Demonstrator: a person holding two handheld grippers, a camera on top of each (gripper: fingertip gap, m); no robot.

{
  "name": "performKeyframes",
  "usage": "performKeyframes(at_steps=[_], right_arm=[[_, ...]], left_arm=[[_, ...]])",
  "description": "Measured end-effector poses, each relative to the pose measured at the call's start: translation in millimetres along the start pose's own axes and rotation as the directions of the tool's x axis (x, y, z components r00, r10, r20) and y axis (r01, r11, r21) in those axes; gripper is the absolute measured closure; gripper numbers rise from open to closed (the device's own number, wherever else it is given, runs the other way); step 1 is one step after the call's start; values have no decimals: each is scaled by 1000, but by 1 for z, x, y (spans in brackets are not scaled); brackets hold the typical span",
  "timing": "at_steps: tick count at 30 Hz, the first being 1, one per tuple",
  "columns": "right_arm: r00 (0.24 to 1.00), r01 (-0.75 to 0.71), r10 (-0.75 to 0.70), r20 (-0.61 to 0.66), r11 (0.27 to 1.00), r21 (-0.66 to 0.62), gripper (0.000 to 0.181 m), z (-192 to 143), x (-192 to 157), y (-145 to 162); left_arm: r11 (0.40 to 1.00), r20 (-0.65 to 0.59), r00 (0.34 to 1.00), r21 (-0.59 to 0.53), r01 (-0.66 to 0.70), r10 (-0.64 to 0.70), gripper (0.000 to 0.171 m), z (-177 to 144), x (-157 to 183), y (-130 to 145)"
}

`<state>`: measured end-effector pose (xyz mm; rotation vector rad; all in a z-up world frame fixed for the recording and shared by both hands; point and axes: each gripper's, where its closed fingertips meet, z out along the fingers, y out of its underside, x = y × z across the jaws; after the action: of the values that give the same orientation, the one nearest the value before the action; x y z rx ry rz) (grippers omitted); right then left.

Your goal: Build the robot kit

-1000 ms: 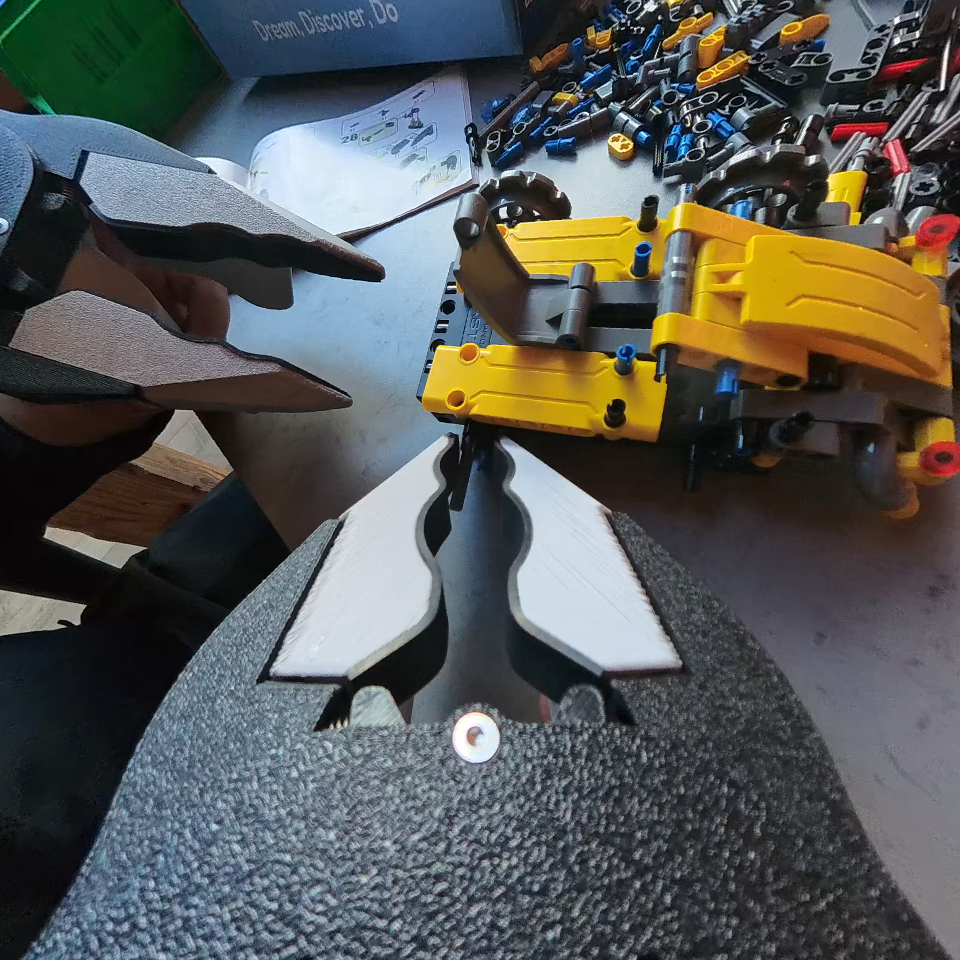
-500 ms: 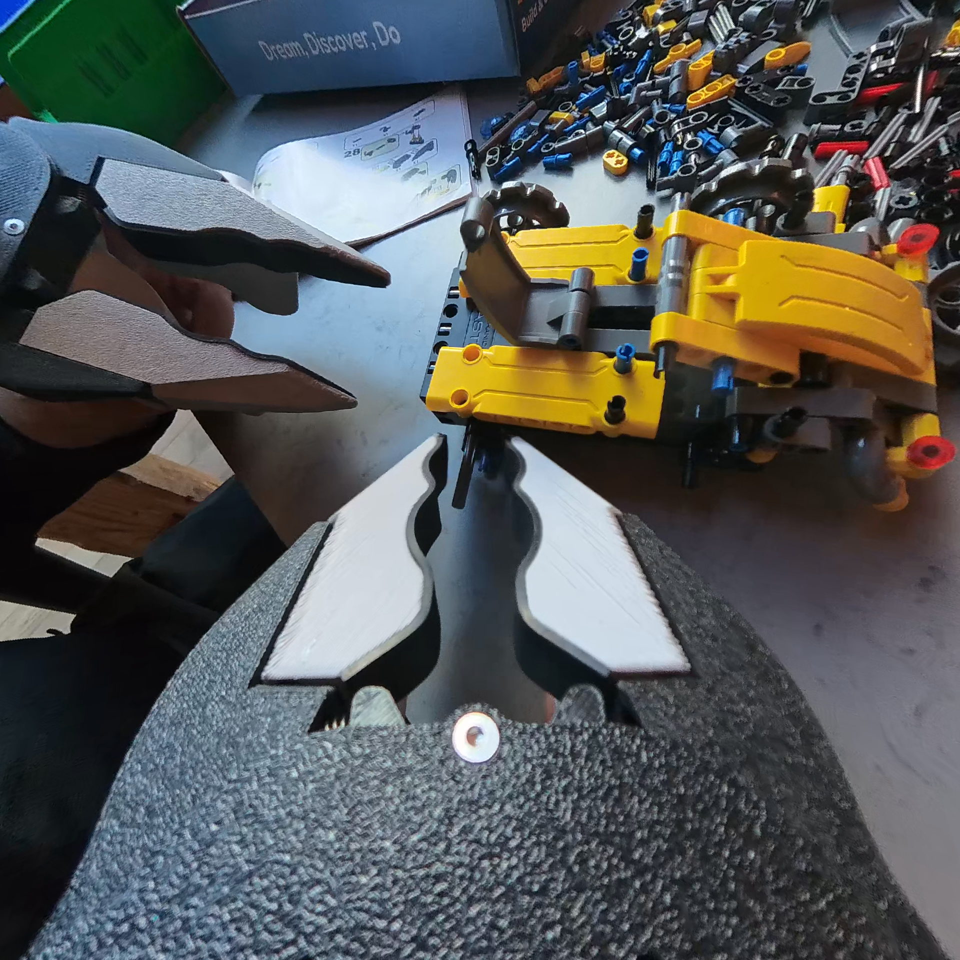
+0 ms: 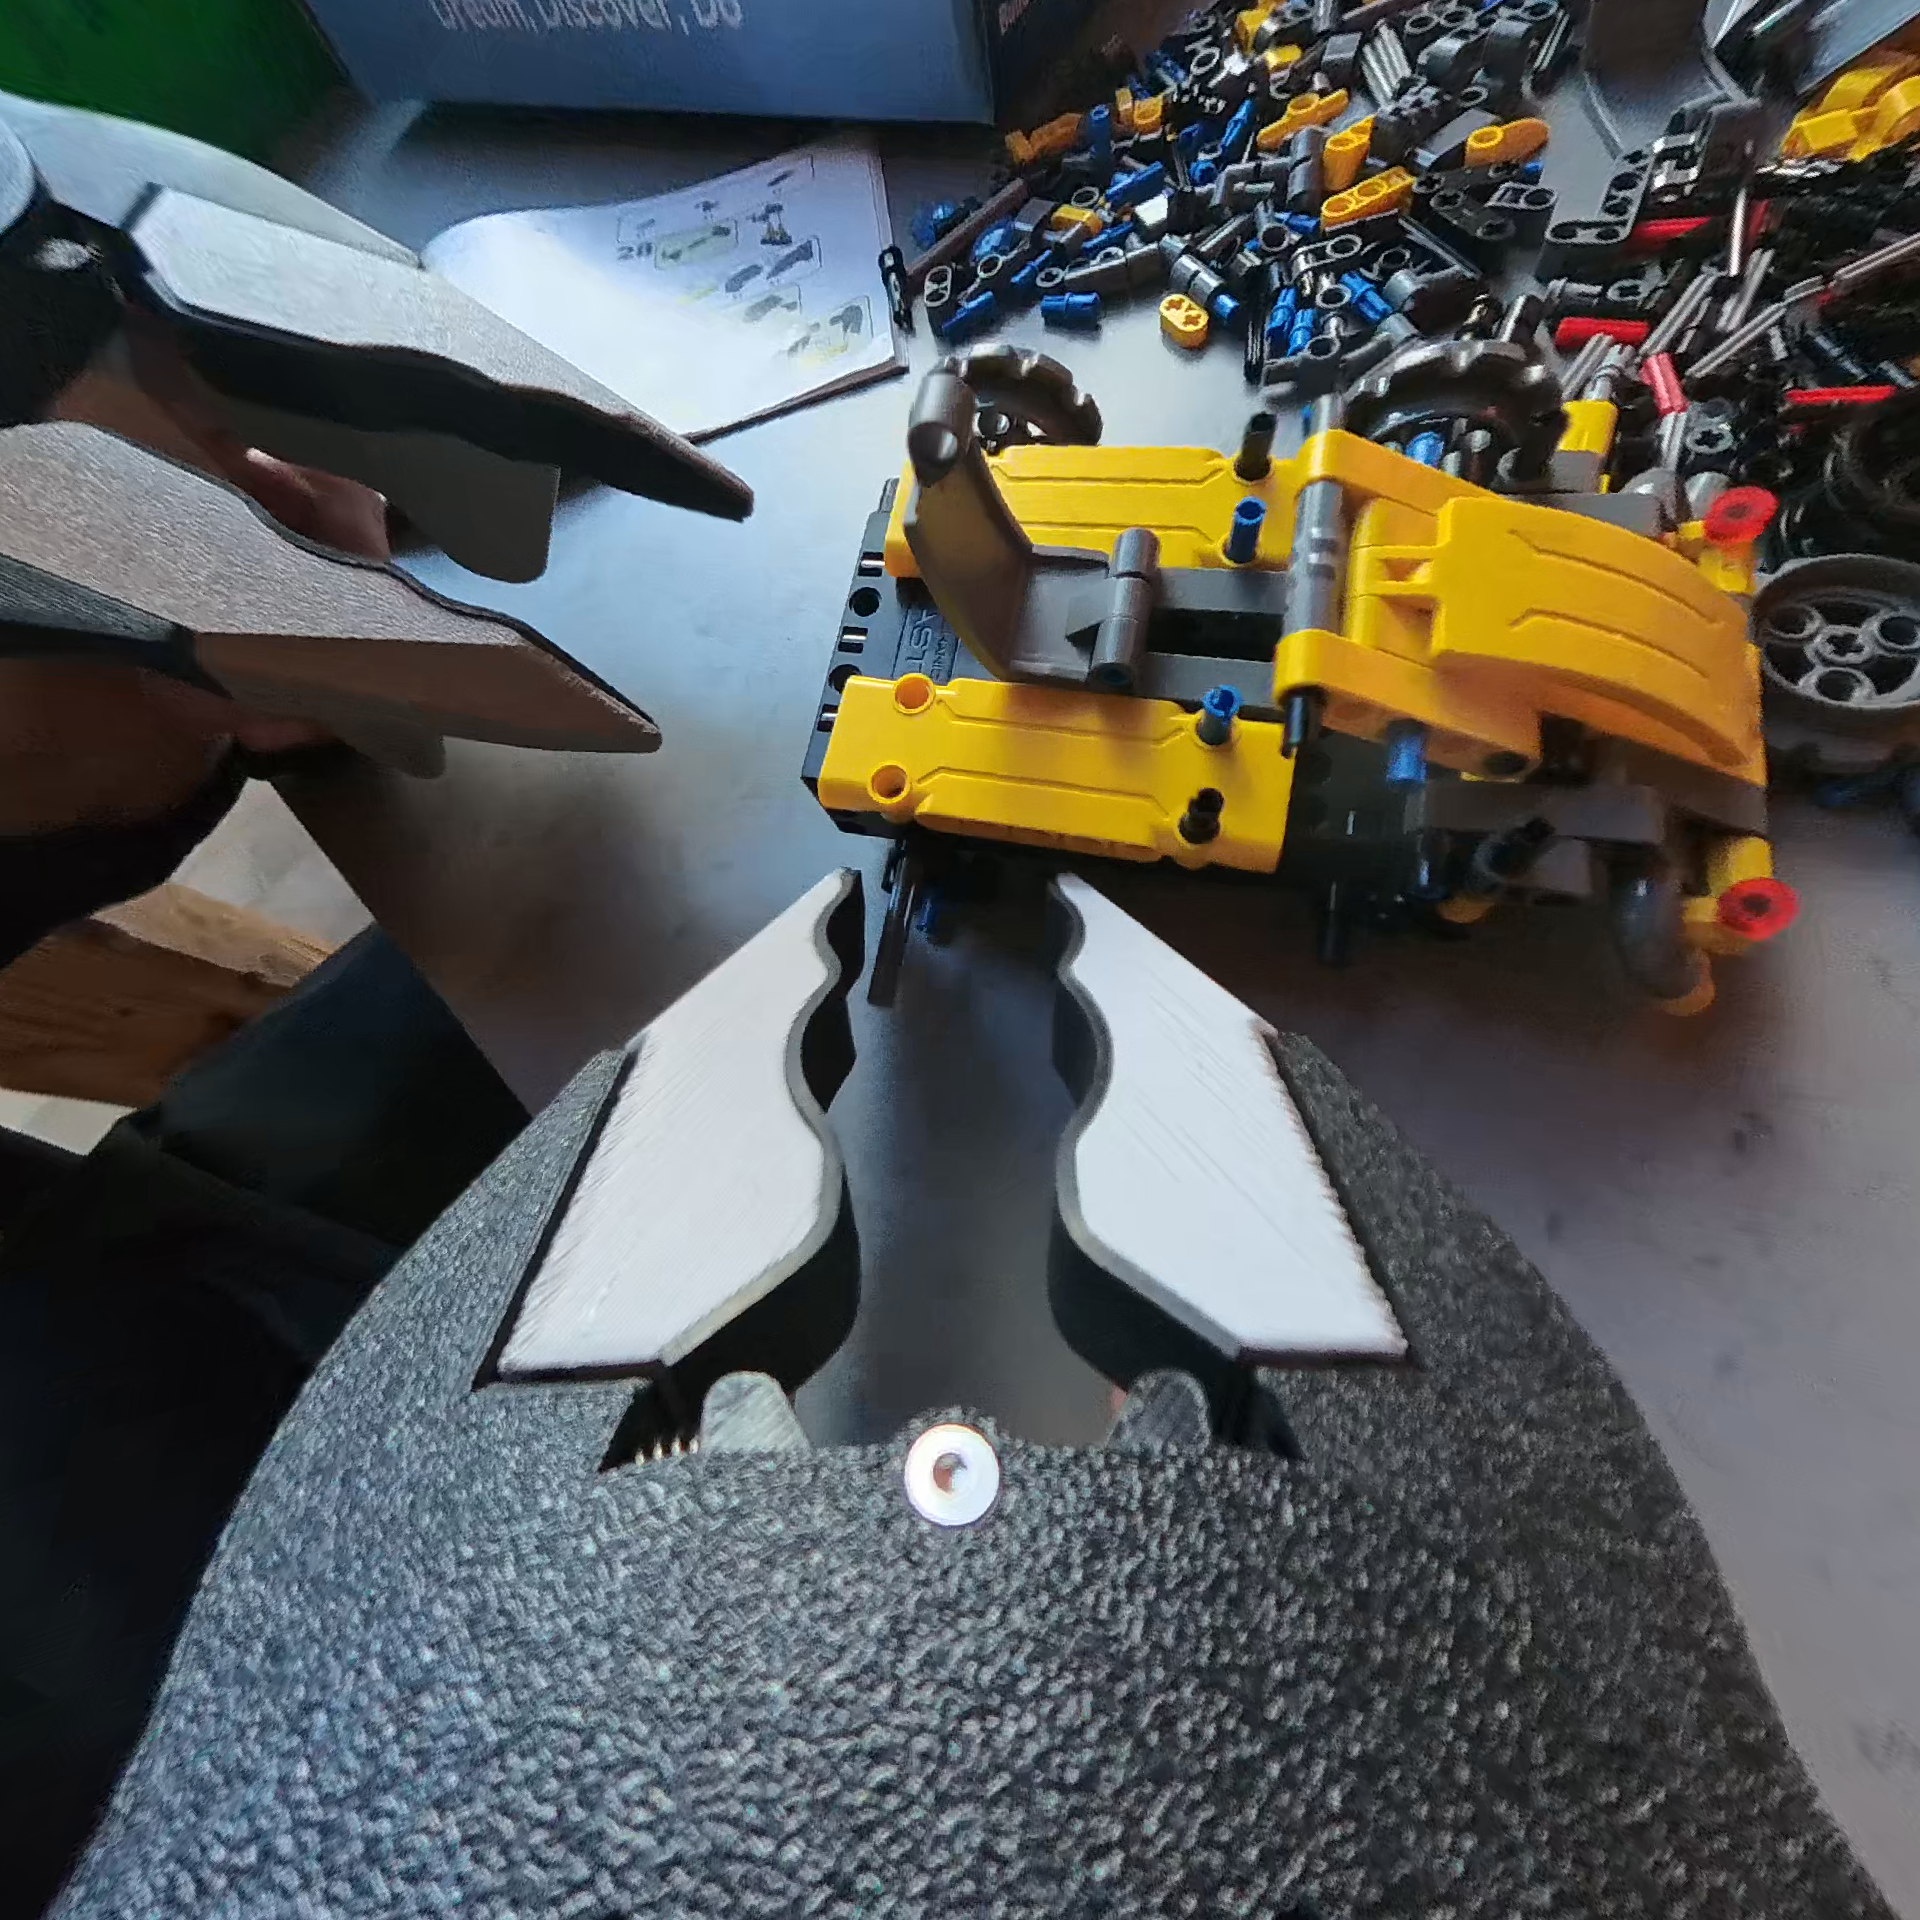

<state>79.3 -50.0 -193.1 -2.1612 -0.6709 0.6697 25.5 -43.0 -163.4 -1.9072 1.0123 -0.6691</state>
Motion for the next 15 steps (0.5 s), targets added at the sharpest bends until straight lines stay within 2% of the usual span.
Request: performKeyframes(at_steps=[4, 7, 9, 15], right_arm=[[1000, -5, 6, 17, 999, -34, 160, 4, -3, 1], [997, -44, 46, 61, 998, -37, 163, 4, -6, -1], [989, -96, 101, 107, 994, -50, 174, 3, -8, -3], [937, -241, 267, 226, 961, -138, 173, 0, -11, -3]], left_arm=[[1000, 4, 1000, 4, -26, 26, 116, 1, 2, -1], [995, 24, 995, 4, -101, 101, 115, 7, 3, -5], [988, 23, 988, -4, -153, 154, 114, 13, 5, -8], [977, 68, 974, -13, -213, 214, 122, 23, -7, -13]])
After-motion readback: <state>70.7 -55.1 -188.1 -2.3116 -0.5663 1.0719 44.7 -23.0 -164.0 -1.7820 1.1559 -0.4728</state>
